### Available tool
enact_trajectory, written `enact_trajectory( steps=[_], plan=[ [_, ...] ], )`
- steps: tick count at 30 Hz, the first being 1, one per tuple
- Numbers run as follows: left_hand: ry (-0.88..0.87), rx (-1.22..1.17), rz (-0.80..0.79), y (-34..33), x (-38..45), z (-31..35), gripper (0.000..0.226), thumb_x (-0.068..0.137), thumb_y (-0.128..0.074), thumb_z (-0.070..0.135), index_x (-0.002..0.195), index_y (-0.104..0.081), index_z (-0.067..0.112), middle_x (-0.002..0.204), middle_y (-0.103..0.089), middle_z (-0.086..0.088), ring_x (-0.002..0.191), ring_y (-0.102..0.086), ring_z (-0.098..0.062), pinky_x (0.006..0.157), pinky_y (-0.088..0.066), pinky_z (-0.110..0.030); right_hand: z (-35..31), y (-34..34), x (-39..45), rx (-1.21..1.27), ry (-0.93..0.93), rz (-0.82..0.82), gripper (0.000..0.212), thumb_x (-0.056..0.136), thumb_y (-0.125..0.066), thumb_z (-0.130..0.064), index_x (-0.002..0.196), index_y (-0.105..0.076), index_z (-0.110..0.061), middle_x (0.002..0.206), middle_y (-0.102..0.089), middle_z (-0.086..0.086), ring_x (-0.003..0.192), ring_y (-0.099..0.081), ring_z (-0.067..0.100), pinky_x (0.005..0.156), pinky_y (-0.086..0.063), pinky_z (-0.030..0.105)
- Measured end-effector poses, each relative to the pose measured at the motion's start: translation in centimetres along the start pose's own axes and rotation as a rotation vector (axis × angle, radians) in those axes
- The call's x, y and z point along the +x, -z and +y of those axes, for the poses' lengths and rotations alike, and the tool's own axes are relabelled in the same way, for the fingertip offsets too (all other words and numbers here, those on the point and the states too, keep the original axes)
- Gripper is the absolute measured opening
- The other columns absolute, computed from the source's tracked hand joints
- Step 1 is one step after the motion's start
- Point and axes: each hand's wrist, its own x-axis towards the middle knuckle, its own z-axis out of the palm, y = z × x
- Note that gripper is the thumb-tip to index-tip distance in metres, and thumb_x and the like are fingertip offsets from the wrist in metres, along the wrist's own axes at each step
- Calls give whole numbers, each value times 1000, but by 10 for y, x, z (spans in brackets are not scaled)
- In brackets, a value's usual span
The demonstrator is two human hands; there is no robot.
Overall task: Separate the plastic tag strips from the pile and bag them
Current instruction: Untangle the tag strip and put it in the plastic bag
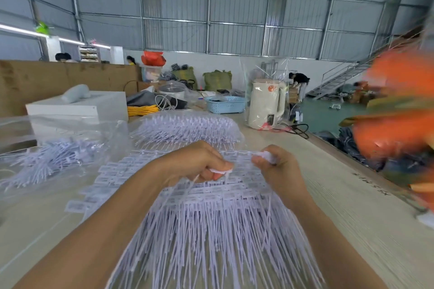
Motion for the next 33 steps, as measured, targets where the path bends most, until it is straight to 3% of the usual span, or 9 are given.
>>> enact_trajectory(
  steps=[4, 7, 12, 16, 18, 21, 27, 29, 33],
  plan=[
    [18, 110, 61, -5, 4, -1, 21, 87, -49, -5, 83, -68, 1, 66, -58, -6, 59, -48, -13, 55, -35, -23, -6, 6, 0, 380, -210, -120, 35, 75, -75, -6, 70, -40, -9, 54, -30, -4, 45, -30, 9, 43, -30, 20],
    [60, 311, 32, -9, 8, -2, 35, 77, -46, -12, 95, -66, 11, 98, -59, -12, 85, -51, -21, 72, -40, -33, -15, -4, -6, 437, -225, -167, 38, 80, -70, -6, 71, -33, -10, 55, -22, -5, 43, -22, 8, 40, -24, 17],
    [27, 485, -17, -13, 9, 2, 25, 84, -47, -3, 104, -52, 11, 91, -52, -9, 79, -48, -20, 64, -37, -30, -22, -20, -19, 112, -107, -316, 28, 89, -61, -26, 88, -57, 1, 51, -42, -13, 42, -35, 0, 46, -29, 15],
    [3, 379, 59, -8, 8, -3, 44, 84, -62, 5, 114, -36, 23, 106, -48, -3, 78, -50, -12, 61, -41, -26, -24, -20, -20, 87, -50, -305, 34, 83, -70, -18, 82, -56, 12, 60, -44, -1, 46, -36, 3, 48, -30, 14],
    [-18, 374, 115, -4, 6, -8, 34, 82, -71, 17, 107, -48, 19, 102, -53, 0, 76, -53, -10, 64, -42, -24, -23, -17, -18, 122, -68, -266, 33, 82, -70, -17, 75, -53, 11, 52, -43, -11, 43, -36, 0, 46, -30, 13],
    [-29, 412, 110, 2, 2, -13, 18, 84, -67, 34, 80, -67, 16, 69, -61, 6, 60, -54, -5, 58, -39, -18, -18, -14, -15, 185, -93, -224, 26, 82, -70, -19, 73, -56, 0, 49, -38, -11, 44, -33, 2, 47, -28, 16],
    [-88, 235, 141, 2, -3, -14, 26, 89, -62, 29, 70, -68, 12, 50, -53, 11, 45, -45, 1, 48, -35, -8, -24, -10, -19, 193, -111, -416, 41, 64, -72, -41, 74, -65, -2, 57, -62, -3, 42, -40, 10, 40, -34, 19],
    [-93, 198, 161, 1, -4, -13, 28, 89, -63, 29, 64, -68, 19, 47, -51, 11, 42, -43, 1, 46, -33, -9, -26, -8, -19, 192, -80, -422, 44, 66, -75, -34, 77, -63, 7, 56, -61, -4, 42, -41, 9, 42, -35, 18],
    [-54, 82, 220, -3, 0, -10, 34, 87, -63, 24, 54, -65, 18, 48, -51, 6, 44, -41, -5, 45, -31, -16, -28, -15, -18, 140, 77, -313, 19, 77, -72, 1, 70, -57, 9, 51, -52, -11, 45, -44, -2, 47, -35, 7]
  ],
)
